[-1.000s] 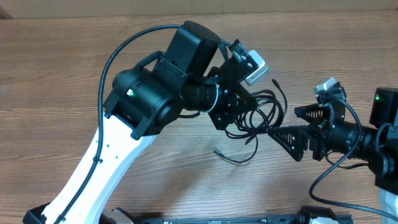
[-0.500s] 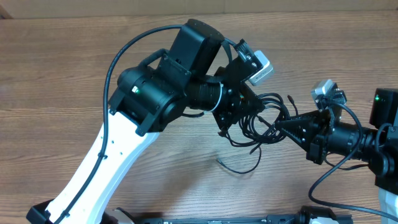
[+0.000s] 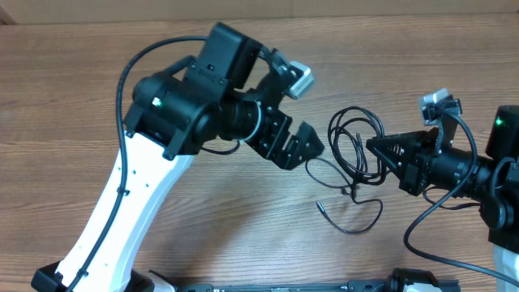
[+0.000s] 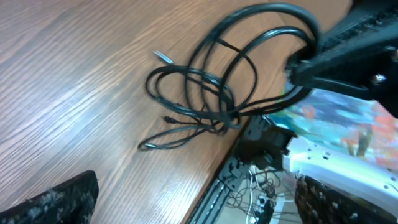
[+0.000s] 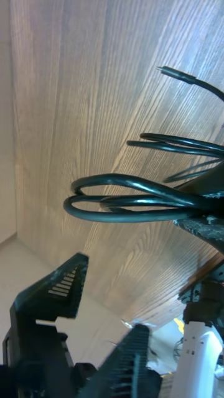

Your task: Untangle cables

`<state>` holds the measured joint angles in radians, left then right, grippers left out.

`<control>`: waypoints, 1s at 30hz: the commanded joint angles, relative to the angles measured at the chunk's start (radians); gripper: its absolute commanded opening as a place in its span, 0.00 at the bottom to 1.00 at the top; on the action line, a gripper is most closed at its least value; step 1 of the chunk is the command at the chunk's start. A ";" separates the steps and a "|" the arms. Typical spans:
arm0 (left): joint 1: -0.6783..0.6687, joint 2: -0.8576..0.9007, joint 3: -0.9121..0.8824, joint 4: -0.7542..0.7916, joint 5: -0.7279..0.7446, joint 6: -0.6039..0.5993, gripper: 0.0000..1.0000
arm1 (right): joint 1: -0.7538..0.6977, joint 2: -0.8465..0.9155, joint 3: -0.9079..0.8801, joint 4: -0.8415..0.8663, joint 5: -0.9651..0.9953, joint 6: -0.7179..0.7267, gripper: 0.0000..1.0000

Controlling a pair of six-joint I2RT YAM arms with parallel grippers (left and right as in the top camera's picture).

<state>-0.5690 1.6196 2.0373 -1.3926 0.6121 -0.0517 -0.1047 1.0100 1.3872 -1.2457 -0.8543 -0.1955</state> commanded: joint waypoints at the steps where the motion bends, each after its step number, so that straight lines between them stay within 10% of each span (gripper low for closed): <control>1: 0.002 0.003 0.011 -0.003 0.079 0.124 0.98 | -0.002 -0.008 -0.001 0.012 0.013 0.047 0.04; 7: -0.027 0.003 0.011 0.005 0.155 0.366 1.00 | -0.002 -0.008 0.000 0.060 -0.084 0.171 0.04; 22: -0.050 0.029 0.011 0.105 0.088 0.377 0.98 | -0.002 -0.008 0.000 0.129 -0.566 0.170 0.04; 25: -0.061 0.045 0.011 0.114 0.157 0.378 0.39 | -0.002 -0.008 0.000 0.130 -0.565 0.170 0.04; 30: -0.076 0.051 0.011 0.116 0.175 0.378 0.05 | -0.002 -0.008 0.000 0.130 -0.557 0.170 0.04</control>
<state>-0.6346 1.6611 2.0373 -1.2785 0.7502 0.3195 -0.1051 1.0100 1.3869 -1.1213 -1.3823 -0.0257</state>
